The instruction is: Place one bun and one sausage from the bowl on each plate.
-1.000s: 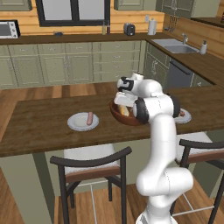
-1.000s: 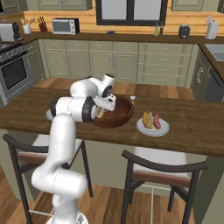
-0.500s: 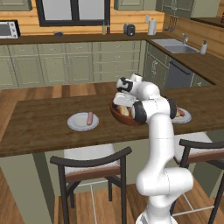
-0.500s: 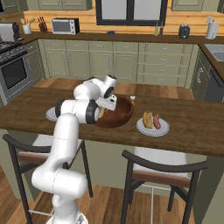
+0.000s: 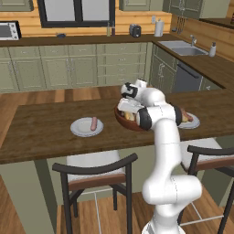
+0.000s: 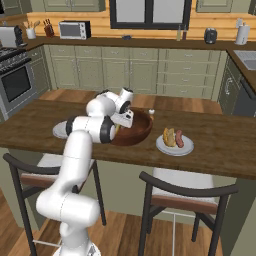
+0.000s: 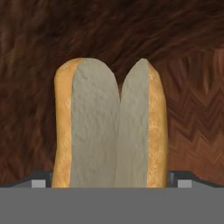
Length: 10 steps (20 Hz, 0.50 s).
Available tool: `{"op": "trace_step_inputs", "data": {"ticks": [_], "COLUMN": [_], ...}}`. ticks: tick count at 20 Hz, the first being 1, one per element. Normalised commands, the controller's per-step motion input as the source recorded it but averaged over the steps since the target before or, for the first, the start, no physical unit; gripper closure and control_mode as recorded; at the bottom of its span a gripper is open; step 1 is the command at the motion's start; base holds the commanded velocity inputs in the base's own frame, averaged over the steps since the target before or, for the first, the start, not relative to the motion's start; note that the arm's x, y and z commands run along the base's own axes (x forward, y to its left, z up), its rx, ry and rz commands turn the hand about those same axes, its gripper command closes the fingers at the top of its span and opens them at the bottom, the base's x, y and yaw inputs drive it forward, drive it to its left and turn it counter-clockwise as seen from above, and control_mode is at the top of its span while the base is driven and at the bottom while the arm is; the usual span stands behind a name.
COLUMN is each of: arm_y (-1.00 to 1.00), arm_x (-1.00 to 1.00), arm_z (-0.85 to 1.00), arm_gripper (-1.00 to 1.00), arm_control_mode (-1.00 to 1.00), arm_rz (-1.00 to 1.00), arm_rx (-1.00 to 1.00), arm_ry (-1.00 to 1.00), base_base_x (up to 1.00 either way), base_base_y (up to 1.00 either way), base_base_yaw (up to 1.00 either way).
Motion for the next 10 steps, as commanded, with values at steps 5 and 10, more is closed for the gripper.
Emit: {"op": "trace_step_inputs", "data": {"ticks": [5,10], "arm_y": [0.01,0.00], "arm_x": [0.00,-0.12], "arm_z": [-0.14,0.18], "arm_gripper": [1.00,1.00], "arm_control_mode": [-1.00,-1.00], "arm_rz": [0.00,0.00], "arm_rx": [0.00,0.00], "arm_ry": [0.00,-0.04], "base_base_x": [0.00,0.00], "base_base_y": [0.00,0.00], "base_base_yaw": [0.00,0.00]}}
